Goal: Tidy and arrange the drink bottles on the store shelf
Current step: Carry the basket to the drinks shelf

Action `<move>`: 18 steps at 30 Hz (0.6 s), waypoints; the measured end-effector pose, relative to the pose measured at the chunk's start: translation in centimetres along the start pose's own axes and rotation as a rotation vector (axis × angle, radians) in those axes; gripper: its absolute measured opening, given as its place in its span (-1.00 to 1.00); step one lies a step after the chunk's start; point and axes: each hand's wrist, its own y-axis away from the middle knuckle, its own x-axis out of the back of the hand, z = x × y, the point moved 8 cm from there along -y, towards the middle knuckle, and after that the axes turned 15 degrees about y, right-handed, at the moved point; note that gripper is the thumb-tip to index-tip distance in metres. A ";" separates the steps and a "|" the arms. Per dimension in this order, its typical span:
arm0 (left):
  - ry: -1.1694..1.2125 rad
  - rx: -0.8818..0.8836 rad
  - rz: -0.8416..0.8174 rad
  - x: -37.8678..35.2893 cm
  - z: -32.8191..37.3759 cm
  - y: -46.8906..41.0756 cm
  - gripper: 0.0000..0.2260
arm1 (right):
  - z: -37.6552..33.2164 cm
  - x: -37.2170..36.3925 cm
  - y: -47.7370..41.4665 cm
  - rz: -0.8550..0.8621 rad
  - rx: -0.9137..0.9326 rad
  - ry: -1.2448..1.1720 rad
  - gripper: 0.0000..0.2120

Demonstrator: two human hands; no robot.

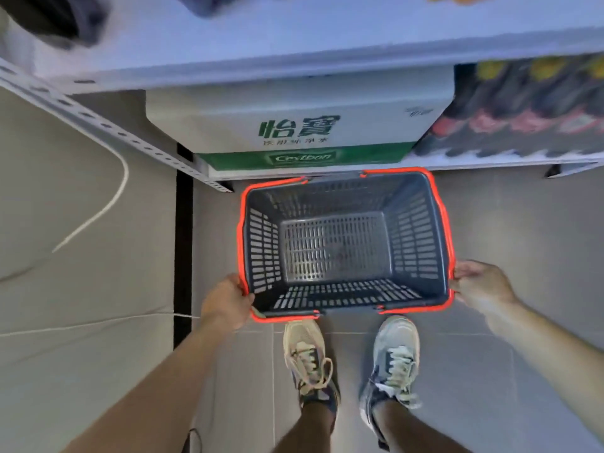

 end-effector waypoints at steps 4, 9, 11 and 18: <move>-0.060 0.009 0.069 0.0 0.4 -2.8 -0.81 | 0.1 -3.3 -1.8 -0.071 -0.034 -0.065 -0.75; 0.161 0.068 0.046 -0.3 -0.1 -3.0 -0.70 | -0.9 -4.3 -1.6 -0.083 -0.030 -0.067 -0.76; 0.287 0.090 0.060 0.2 -0.1 -1.6 -0.57 | -2.3 -4.2 0.0 -0.093 0.001 0.002 -0.76; 0.600 -0.066 0.042 5.1 5.5 13.6 -0.85 | -10.3 3.7 15.4 0.011 0.230 0.085 -0.73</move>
